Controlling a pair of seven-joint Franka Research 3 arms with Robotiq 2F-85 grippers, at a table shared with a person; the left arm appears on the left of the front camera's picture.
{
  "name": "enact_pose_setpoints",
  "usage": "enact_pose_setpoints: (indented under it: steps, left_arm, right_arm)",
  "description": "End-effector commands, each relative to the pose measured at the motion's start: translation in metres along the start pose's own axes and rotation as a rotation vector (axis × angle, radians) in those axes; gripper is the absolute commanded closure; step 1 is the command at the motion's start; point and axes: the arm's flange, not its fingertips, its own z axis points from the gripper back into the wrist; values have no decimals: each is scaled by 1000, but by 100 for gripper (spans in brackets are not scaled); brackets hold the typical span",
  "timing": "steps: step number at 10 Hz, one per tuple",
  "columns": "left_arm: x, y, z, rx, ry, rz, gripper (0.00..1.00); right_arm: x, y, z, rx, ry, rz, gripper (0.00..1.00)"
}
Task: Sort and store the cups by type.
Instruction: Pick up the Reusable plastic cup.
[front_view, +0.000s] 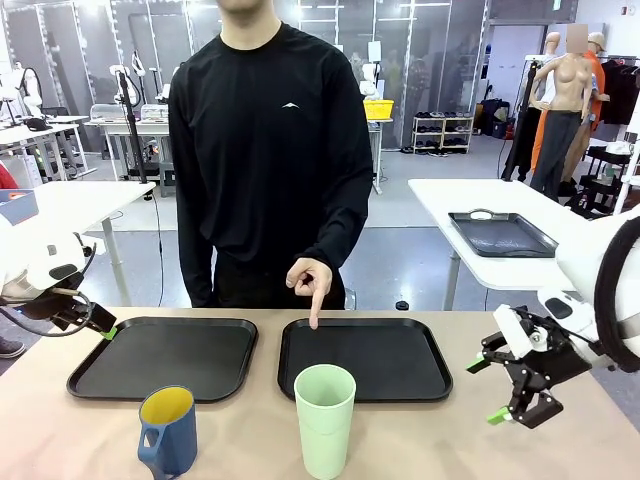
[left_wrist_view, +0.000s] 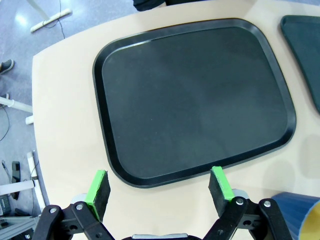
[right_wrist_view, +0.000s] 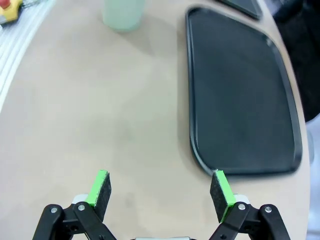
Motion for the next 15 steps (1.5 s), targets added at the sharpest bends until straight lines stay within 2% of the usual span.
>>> enact_pose_setpoints:
  steps: [1,3,6,10,11,12,15]
  left_arm:
    - [-1,1,0,-4,2,3,0]
    - [-1,1,0,-4,2,3,0]
    - [-1,1,0,-4,2,3,0]
    - [-1,1,0,-4,2,3,0]
    - [-1,1,0,-4,2,3,0]
    - [-1,1,0,-4,2,3,0]
    - [-1,1,0,-4,2,3,0]
  right_arm:
    - [-12,18,-18,25,-124,33,0]
    - [-9,16,-34,48,-221,46,0]
    - [-6,11,-54,71,-443,11,0]
    - [2,10,-66,101,-480,-24,0]
    - [4,9,-65,113,-447,-18,0]
    - [21,7,-46,111,-455,-38,0]
    - [21,7,-46,111,-455,-38,0]
